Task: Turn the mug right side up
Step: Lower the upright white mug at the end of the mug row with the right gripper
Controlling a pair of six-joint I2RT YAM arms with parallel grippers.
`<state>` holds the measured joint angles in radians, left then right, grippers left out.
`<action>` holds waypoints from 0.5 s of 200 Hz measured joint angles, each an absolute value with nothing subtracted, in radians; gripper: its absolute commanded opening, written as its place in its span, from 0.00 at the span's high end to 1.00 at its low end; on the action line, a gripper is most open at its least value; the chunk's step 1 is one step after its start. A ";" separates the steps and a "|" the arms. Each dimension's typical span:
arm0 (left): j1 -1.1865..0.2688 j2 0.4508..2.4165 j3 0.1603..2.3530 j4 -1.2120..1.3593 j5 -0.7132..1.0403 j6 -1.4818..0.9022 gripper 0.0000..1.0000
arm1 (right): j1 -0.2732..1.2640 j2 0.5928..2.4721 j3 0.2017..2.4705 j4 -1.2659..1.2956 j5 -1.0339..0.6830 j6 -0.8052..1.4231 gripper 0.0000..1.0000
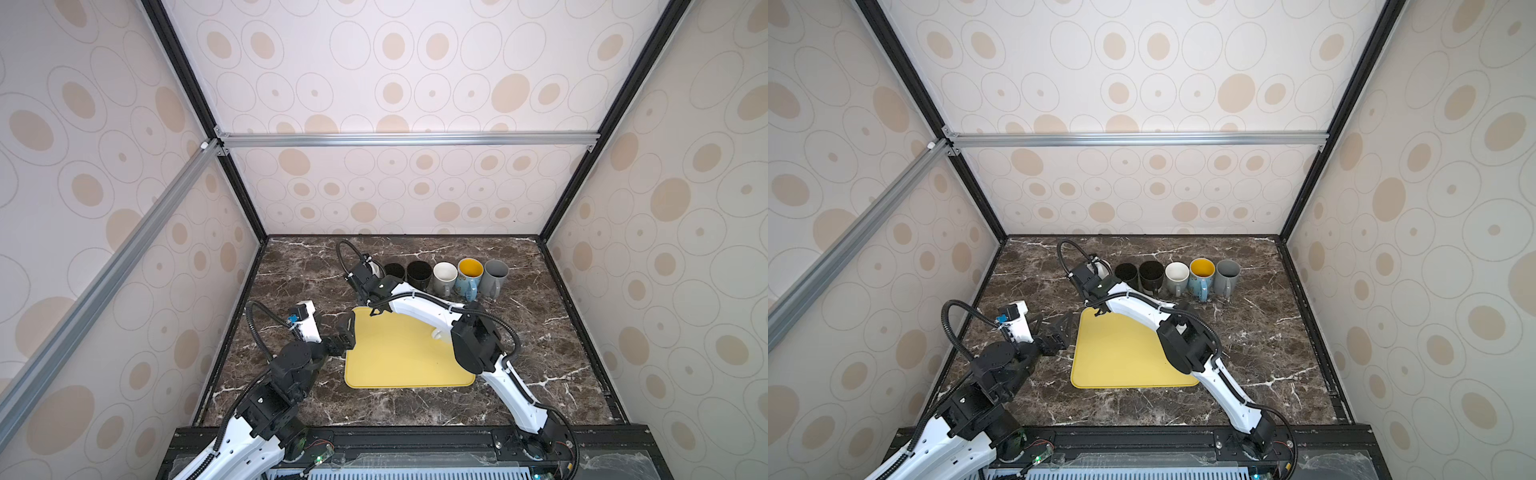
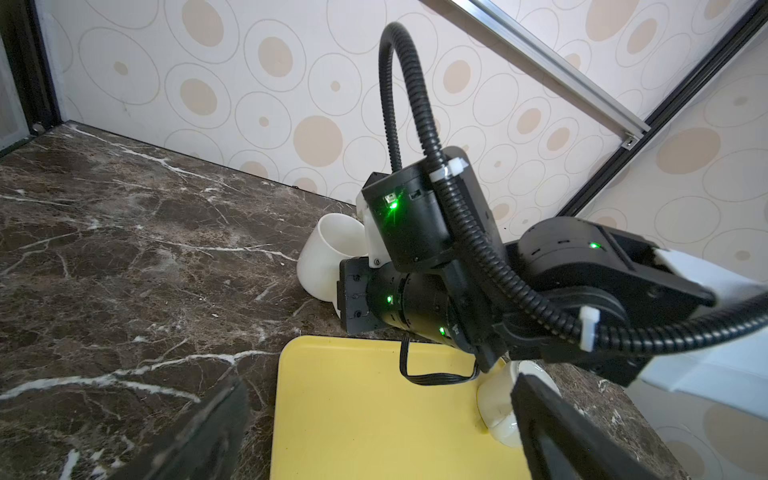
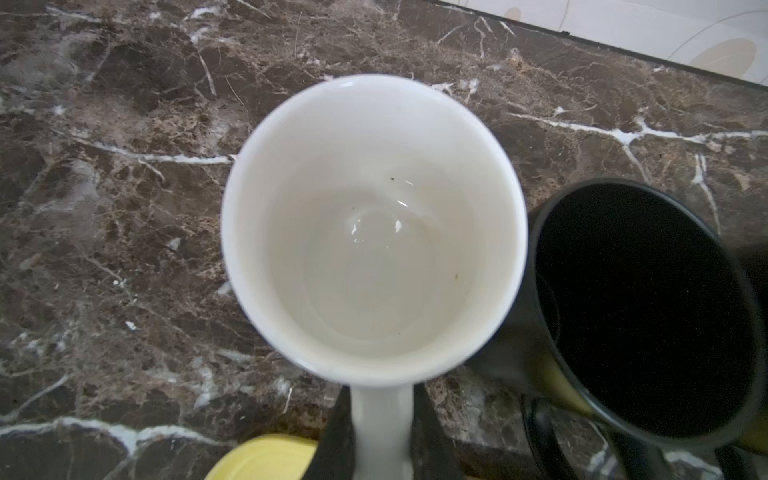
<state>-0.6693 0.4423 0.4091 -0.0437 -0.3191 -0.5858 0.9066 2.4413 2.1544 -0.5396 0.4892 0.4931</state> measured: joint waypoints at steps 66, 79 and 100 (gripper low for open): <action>-0.669 0.442 0.406 -0.044 -0.319 -0.586 0.00 | 0.902 2.474 2.160 -0.540 0.480 0.516 1.00; -0.669 0.442 0.403 -0.044 -0.319 -0.586 0.00 | 0.901 2.474 2.161 -0.540 0.479 0.518 1.00; -0.669 0.443 0.402 -0.044 -0.319 -0.586 0.00 | 0.901 2.478 2.165 -0.540 0.480 0.524 1.00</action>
